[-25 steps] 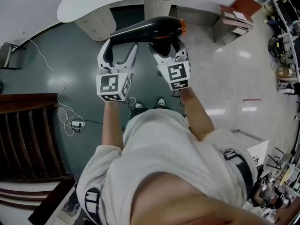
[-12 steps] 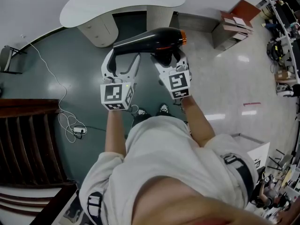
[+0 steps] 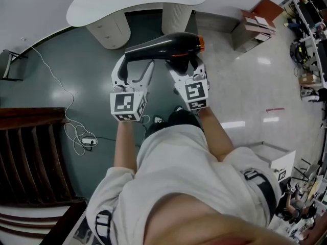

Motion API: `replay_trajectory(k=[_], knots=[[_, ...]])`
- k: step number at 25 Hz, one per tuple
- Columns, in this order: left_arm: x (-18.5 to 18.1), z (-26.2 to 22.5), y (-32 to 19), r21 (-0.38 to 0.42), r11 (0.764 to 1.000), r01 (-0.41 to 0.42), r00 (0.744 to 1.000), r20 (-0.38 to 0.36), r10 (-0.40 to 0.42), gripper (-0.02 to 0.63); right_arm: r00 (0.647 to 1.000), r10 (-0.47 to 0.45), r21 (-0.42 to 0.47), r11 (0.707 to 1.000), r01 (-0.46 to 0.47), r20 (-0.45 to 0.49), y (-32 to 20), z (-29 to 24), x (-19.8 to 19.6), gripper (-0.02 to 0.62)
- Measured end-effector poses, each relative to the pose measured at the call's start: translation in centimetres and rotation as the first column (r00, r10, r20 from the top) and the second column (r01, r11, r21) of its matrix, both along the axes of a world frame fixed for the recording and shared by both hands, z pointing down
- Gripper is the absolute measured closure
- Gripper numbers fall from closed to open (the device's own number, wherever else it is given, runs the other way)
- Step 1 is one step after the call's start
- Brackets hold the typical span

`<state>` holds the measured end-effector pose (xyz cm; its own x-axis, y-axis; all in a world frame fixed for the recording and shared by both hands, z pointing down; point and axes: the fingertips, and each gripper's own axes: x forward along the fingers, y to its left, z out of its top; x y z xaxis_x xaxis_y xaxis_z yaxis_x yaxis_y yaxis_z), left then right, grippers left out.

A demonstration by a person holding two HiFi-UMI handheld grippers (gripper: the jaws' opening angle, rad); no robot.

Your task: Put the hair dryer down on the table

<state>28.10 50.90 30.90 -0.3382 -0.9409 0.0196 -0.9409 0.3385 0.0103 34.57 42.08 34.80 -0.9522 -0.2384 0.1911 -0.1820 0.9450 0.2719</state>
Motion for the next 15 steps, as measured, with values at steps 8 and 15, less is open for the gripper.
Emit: replay_trajectory(k=[8, 15], knots=[[-1.4, 0.6, 1.4, 0.001, 1.000, 0.022, 1.000, -0.017, -0.022, 0.241, 1.000, -0.023, 0.002, 1.000, 0.023, -0.014, 1.2, 0.5, -1.6, 0.296], [-3.8, 1.1, 0.5, -0.006, 1.000, 0.027, 0.999, -0.022, -0.027, 0.241, 0.999, -0.031, 0.000, 1.000, 0.031, -0.020, 0.3, 1.0, -4.0, 0.296]])
